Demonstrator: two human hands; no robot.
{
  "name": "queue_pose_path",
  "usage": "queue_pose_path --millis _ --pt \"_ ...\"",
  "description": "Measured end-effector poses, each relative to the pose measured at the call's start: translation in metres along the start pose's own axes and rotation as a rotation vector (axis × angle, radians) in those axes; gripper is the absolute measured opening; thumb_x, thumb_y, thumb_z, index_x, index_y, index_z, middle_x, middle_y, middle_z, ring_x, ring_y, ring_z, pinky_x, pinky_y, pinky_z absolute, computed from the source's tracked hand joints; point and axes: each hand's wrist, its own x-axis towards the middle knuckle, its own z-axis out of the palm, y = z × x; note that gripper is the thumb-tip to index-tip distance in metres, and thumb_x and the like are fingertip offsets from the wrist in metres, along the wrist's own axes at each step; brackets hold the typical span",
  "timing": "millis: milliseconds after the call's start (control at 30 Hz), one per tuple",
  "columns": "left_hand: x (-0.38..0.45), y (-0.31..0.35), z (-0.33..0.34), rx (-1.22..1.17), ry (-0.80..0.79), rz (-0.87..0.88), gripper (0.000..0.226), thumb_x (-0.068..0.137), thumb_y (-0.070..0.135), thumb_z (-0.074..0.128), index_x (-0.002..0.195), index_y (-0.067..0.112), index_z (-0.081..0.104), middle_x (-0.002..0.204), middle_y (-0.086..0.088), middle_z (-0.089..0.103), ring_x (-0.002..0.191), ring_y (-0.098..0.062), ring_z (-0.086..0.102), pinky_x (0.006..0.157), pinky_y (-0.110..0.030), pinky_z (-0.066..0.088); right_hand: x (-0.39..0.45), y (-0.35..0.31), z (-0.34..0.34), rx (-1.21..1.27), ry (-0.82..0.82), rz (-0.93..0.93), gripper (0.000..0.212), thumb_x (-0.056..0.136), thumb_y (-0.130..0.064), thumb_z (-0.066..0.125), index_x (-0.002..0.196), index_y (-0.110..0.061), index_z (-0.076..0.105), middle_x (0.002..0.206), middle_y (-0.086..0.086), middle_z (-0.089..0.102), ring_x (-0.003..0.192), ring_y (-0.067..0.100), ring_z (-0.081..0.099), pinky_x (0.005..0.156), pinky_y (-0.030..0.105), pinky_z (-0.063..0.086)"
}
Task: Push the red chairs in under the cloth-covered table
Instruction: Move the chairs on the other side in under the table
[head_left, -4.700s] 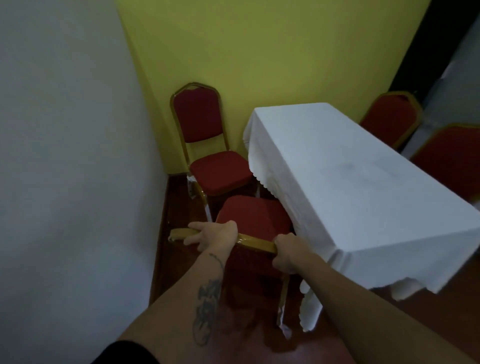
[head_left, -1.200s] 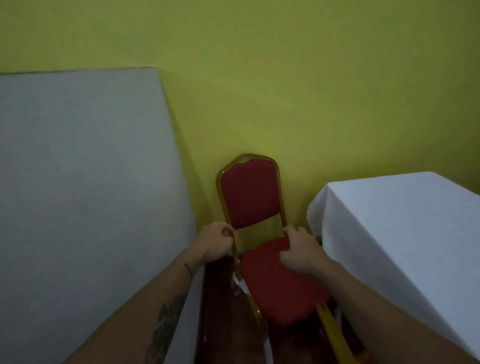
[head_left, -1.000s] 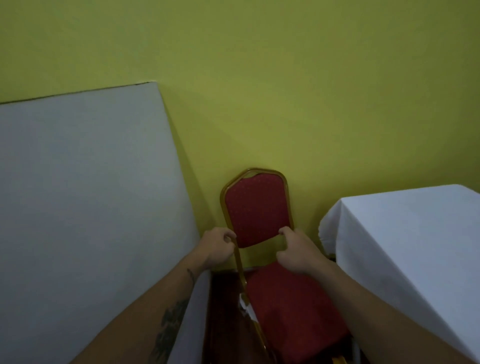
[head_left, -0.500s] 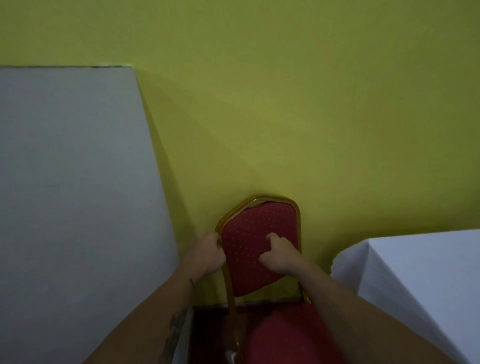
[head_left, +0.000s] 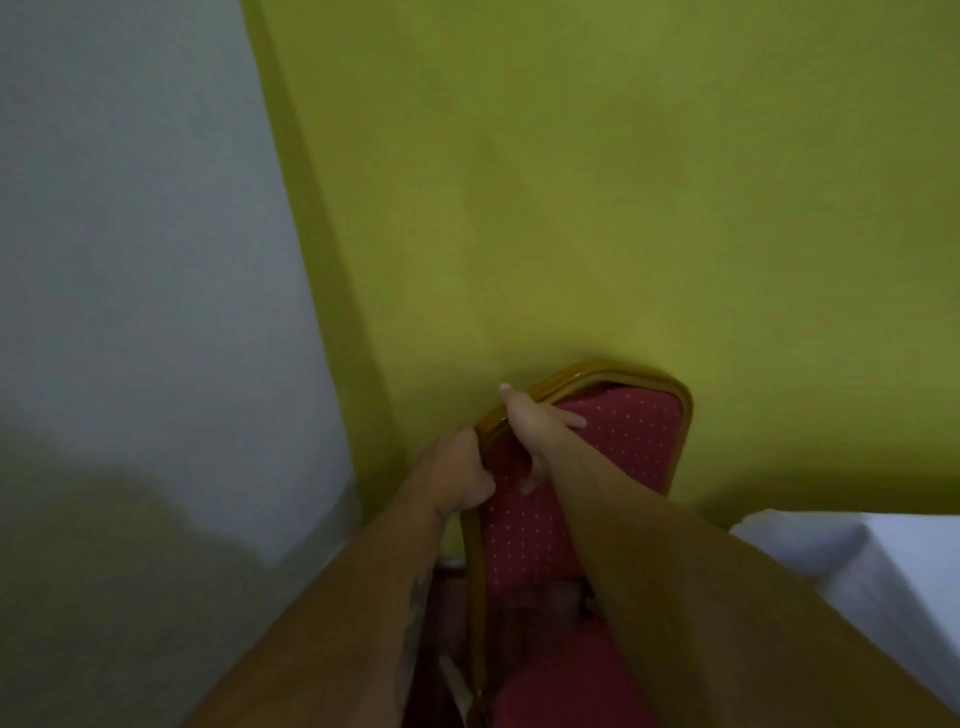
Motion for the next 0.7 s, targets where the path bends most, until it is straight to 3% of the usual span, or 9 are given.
queue_pose_path --millis 133,200,300,400,533,700 --pt "0.024 -0.015 0.015 -0.184 -0.029 -0.032 0.032 0.082 0.022 0.070 0.113 0.016 0.062 0.110 -0.009 0.067 0.104 -0.031 0.064 0.078 -0.031 0.050 0.030 0.008 0.014 0.130 0.040 0.071 0.129 0.093 -0.054 0.061 0.145 -0.008 -0.048 0.158 0.019 0.042 0.134 0.047 0.049 0.101 0.080 0.037" --pt "0.032 -0.022 0.021 -0.285 -0.068 -0.070 0.028 0.079 0.020 0.075 0.105 0.017 0.064 0.103 -0.007 0.070 0.098 -0.028 0.066 0.081 -0.035 0.055 0.039 0.014 0.017 0.112 0.032 0.075 0.129 0.091 -0.053 0.060 0.143 -0.009 -0.049 0.158 0.019 0.040 0.130 0.049 0.049 0.098 0.081 0.040" --pt "0.034 -0.026 0.025 -0.342 -0.079 -0.109 0.028 0.077 0.020 0.078 0.101 0.016 0.064 0.102 -0.008 0.072 0.096 -0.026 0.067 0.088 -0.042 0.057 0.045 0.016 0.025 0.082 0.101 0.072 0.138 0.073 -0.062 0.059 0.144 -0.013 -0.048 0.155 0.024 0.039 0.105 0.051 0.054 0.081 0.075 0.052" --pt "0.032 -0.025 0.028 -0.351 -0.055 -0.114 0.030 0.078 0.024 0.077 0.105 0.016 0.065 0.102 -0.006 0.072 0.096 -0.027 0.067 0.088 -0.042 0.056 0.049 0.020 0.027 0.069 0.135 0.058 0.153 0.057 -0.071 0.065 0.142 -0.018 -0.051 0.159 0.023 0.035 0.125 0.054 0.049 0.062 0.069 0.055" --pt "0.025 -0.029 0.029 -0.369 -0.048 -0.109 0.037 0.079 0.029 0.076 0.112 0.016 0.065 0.106 -0.006 0.070 0.098 -0.028 0.065 0.089 -0.042 0.056 0.056 0.024 0.027 0.077 0.109 0.053 0.154 0.054 -0.065 0.068 0.139 -0.022 -0.053 0.159 0.016 0.039 0.135 0.051 0.045 0.060 0.079 0.047" --pt "0.000 -0.037 0.035 -0.375 -0.033 -0.108 0.027 0.082 0.024 0.077 0.106 0.014 0.069 0.101 -0.007 0.072 0.096 -0.026 0.066 0.086 -0.039 0.056 0.038 0.036 0.029 0.001 0.055 0.043 0.153 0.054 -0.064 0.068 0.142 -0.022 -0.051 0.159 0.015 0.039 0.133 0.051 0.047 0.060 0.077 0.050"
